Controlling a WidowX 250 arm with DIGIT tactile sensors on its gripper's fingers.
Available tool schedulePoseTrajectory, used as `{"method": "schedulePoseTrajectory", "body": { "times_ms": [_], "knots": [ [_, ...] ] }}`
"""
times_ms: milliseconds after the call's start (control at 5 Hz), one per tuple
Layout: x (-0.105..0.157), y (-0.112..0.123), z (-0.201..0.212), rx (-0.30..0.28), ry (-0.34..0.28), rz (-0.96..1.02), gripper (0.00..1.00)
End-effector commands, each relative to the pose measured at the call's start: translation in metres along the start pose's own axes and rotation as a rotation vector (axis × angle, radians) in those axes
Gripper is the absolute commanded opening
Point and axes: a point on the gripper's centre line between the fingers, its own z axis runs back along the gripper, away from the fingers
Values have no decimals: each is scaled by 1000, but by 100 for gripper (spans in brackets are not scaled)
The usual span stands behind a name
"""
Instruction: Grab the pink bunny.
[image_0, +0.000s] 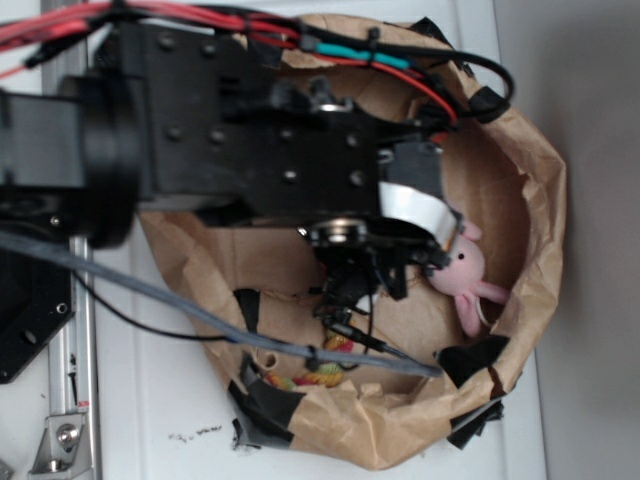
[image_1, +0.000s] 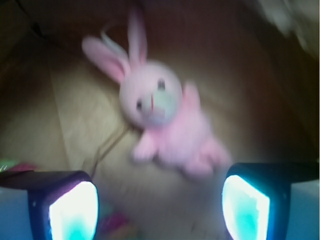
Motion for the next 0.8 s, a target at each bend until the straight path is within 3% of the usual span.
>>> {"method": "schedulePoseTrajectory", "body": {
  "times_ms": [0,200,400,600],
  "knots": [
    [36,-1,-33,-2,-42,-251,100],
    [49,-5,-44,-33,-25,-245,100],
    [48,-14,-44,-43,-25,-234,0],
    [42,-19,-30,-2,-31,-241,0]
  ]
}}
